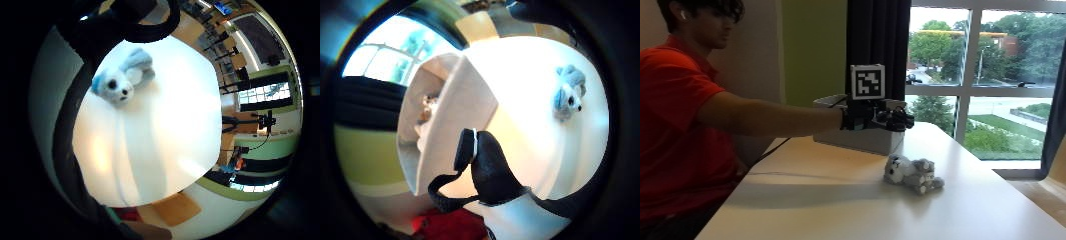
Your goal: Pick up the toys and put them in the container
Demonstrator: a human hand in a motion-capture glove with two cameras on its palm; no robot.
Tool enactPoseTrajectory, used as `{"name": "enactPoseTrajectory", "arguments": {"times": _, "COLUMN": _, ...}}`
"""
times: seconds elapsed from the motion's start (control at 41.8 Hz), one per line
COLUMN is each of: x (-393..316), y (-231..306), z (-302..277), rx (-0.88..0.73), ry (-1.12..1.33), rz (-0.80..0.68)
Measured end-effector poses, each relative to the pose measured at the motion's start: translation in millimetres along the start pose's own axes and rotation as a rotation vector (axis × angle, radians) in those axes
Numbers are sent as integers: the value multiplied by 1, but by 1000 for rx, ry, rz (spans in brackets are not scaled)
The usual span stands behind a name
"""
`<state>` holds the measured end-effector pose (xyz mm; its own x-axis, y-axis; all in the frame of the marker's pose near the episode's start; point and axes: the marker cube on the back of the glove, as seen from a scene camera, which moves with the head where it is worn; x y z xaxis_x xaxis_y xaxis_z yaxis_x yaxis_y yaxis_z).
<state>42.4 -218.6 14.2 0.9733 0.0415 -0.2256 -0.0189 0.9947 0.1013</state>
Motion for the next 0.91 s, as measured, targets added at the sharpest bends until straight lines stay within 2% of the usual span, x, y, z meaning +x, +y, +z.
{"name": "enactPoseTrajectory", "arguments": {"times": 0.167, "x": 19, "y": -11, "z": 26, "rx": -21, "ry": 40, "rz": 92}}
{"name": "enactPoseTrajectory", "arguments": {"times": 0.311, "x": 39, "y": -20, "z": 48, "rx": -28, "ry": 104, "rz": 65}}
{"name": "enactPoseTrajectory", "arguments": {"times": 0.574, "x": 50, "y": -40, "z": 72, "rx": -72, "ry": -6, "rz": 214}}
{"name": "enactPoseTrajectory", "arguments": {"times": 0.908, "x": 44, "y": -61, "z": 105, "rx": -135, "ry": -60, "rz": 233}}
